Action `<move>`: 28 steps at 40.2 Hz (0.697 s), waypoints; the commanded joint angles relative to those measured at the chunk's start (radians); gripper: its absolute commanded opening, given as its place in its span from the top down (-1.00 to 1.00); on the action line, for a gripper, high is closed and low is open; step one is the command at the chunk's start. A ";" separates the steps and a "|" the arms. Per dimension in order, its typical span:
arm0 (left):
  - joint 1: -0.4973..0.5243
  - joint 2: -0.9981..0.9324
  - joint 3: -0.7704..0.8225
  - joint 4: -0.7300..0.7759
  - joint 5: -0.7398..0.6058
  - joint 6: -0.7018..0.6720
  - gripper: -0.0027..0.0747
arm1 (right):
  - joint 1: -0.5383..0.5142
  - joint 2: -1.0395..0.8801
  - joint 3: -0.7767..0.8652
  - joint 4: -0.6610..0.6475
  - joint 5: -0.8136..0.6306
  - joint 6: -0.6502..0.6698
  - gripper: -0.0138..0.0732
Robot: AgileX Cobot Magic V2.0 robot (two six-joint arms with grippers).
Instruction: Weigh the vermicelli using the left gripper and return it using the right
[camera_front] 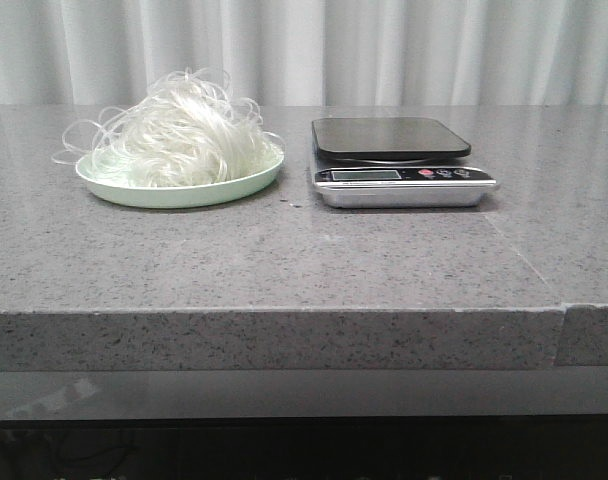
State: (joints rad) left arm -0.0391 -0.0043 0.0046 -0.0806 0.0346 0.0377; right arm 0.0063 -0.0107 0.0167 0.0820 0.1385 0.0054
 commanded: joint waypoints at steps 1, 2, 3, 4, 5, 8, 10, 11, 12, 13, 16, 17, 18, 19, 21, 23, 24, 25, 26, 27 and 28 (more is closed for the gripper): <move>0.003 -0.021 0.038 -0.003 -0.082 -0.006 0.53 | -0.005 -0.016 0.005 0.009 -0.160 -0.005 0.32; 0.003 -0.021 0.038 -0.003 -0.082 -0.006 0.53 | -0.006 -0.016 0.006 0.009 -0.176 -0.005 0.32; 0.003 -0.021 0.038 -0.003 -0.082 -0.006 0.53 | -0.006 -0.016 0.006 0.009 -0.182 -0.005 0.32; 0.003 -0.021 0.038 -0.003 -0.082 -0.006 0.53 | -0.006 -0.016 0.006 0.009 -0.188 -0.005 0.32; 0.003 -0.021 0.038 -0.003 -0.082 -0.006 0.53 | -0.006 -0.016 0.006 0.009 -0.193 -0.005 0.32; 0.003 -0.021 0.038 -0.003 -0.082 -0.006 0.53 | -0.005 -0.016 0.006 0.009 -0.193 -0.005 0.32; 0.003 -0.021 0.038 -0.003 -0.082 -0.006 0.53 | -0.005 -0.016 0.006 0.009 -0.193 -0.005 0.32; 0.003 -0.021 0.038 -0.003 -0.082 -0.006 0.53 | -0.005 -0.016 0.006 0.009 -0.193 -0.005 0.32; 0.003 -0.021 0.038 -0.003 -0.082 -0.006 0.53 | -0.005 -0.016 0.006 0.009 -0.193 -0.005 0.32; 0.003 -0.021 0.038 -0.003 -0.082 -0.006 0.53 | -0.005 -0.016 0.006 0.009 -0.193 -0.005 0.32; 0.003 -0.021 0.038 -0.003 -0.082 -0.006 0.53 | -0.005 -0.016 0.006 0.009 -0.193 -0.005 0.32; 0.003 -0.021 0.038 -0.003 -0.082 -0.006 0.53 | -0.005 -0.016 0.006 0.009 -0.193 -0.005 0.32; 0.003 -0.021 0.038 -0.003 -0.082 -0.006 0.53 | -0.005 -0.016 0.006 0.009 -0.193 -0.005 0.32; 0.003 -0.021 0.038 -0.003 -0.082 -0.006 0.53 | -0.005 -0.016 0.006 0.009 -0.193 -0.005 0.32; 0.003 -0.021 0.038 -0.003 -0.082 -0.006 0.53 | -0.005 -0.016 0.006 0.009 -0.193 -0.005 0.32; 0.003 -0.021 0.038 -0.003 -0.082 -0.006 0.53 | -0.005 -0.016 0.006 0.009 -0.193 -0.005 0.32; 0.003 -0.021 0.038 -0.003 -0.082 -0.006 0.53 | -0.005 -0.016 0.006 0.009 -0.193 -0.005 0.32; 0.003 -0.021 0.038 -0.003 -0.082 -0.006 0.53 | -0.005 -0.016 0.006 0.009 -0.193 -0.005 0.32; 0.003 -0.021 0.038 -0.003 -0.082 -0.006 0.53 | -0.005 -0.016 0.006 0.009 -0.193 -0.005 0.32; 0.003 -0.021 0.038 -0.003 -0.082 -0.006 0.53 | -0.005 -0.016 0.006 0.009 -0.193 -0.005 0.32; 0.003 -0.021 0.038 -0.003 -0.082 -0.006 0.53 | -0.005 -0.016 0.006 0.009 -0.193 -0.005 0.32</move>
